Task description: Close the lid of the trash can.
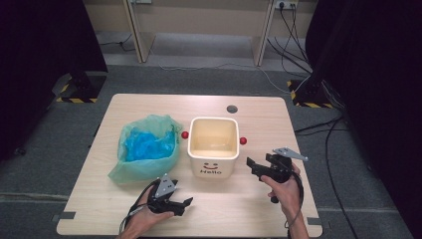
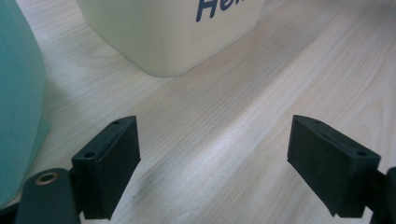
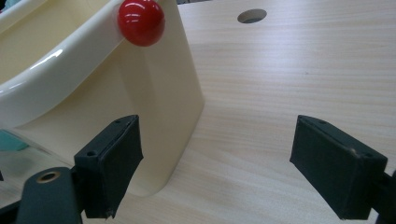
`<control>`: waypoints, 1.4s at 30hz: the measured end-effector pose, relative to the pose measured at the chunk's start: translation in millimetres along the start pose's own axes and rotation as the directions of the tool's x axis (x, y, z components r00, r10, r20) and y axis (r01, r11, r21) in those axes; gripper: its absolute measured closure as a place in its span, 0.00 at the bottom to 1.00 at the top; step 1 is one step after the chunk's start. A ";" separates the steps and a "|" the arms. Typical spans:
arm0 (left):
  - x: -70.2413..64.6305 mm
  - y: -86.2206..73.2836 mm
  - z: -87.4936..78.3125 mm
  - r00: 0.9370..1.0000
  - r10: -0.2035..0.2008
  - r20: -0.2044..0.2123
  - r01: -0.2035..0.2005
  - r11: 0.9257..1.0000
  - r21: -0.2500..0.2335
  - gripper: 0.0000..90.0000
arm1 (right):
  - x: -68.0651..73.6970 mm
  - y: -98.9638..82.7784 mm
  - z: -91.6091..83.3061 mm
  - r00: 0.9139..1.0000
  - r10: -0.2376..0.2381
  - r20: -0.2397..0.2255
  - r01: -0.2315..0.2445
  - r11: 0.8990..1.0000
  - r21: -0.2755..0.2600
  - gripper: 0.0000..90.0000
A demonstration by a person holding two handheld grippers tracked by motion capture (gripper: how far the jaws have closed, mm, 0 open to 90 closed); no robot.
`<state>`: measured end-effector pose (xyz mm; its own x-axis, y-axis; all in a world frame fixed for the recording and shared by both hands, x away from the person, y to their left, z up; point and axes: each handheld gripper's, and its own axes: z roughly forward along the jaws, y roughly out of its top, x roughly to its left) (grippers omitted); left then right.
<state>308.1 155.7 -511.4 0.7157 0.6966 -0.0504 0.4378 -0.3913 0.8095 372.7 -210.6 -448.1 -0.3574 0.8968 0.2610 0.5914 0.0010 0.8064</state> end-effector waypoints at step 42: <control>14.9 -13.0 -12.4 1.000 -0.025 -0.019 0.025 0.999 0.024 0.18 | 12.9 -64.0 -5.4 0.993 -0.119 -0.023 0.121 0.984 0.129 0.18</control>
<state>306.3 178.6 -515.4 0.6941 0.7175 -0.0593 0.4686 -0.3877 0.7938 326.4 -201.5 -493.5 -0.4414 0.8801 0.1752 0.6321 0.1663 0.7568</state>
